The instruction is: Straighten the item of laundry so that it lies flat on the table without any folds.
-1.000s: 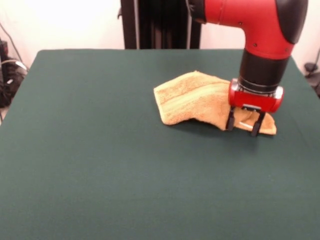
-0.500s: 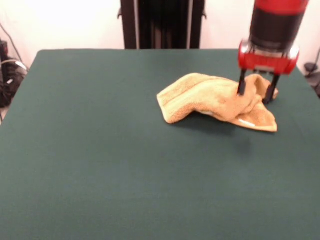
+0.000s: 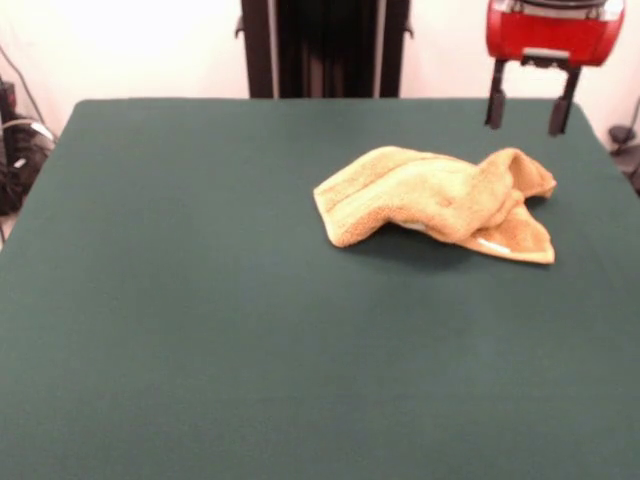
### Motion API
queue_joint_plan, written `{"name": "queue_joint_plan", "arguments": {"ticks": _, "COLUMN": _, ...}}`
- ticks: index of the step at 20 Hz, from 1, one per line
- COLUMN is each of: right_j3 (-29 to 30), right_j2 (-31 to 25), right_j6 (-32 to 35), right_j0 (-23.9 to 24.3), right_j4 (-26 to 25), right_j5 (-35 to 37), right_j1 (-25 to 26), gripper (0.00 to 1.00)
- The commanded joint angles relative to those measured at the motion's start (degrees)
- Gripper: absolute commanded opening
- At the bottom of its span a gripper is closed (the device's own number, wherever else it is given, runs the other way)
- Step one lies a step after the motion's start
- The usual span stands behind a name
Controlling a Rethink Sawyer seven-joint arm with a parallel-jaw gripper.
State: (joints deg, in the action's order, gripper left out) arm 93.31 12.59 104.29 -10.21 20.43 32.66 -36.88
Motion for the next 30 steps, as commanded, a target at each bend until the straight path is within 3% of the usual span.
{"name": "queue_joint_plan", "arguments": {"ticks": 1, "right_j3": 10.5, "right_j2": -4.2, "right_j6": 11.2, "right_j0": 0.7, "right_j4": -1.0, "right_j5": -7.9, "right_j1": 5.1, "gripper": 1.00}}
{"name": "queue_joint_plan", "arguments": {"ticks": 12, "right_j3": 11.8, "right_j2": -10.7, "right_j6": 10.2, "right_j0": 4.8, "right_j4": -1.3, "right_j5": -23.5, "right_j1": 11.8, "gripper": 1.00}}
{"name": "queue_joint_plan", "arguments": {"ticks": 30, "right_j3": 13.0, "right_j2": -9.2, "right_j6": 13.9, "right_j0": 0.9, "right_j4": 2.0, "right_j5": -23.3, "right_j1": 12.5, "gripper": 1.00}}
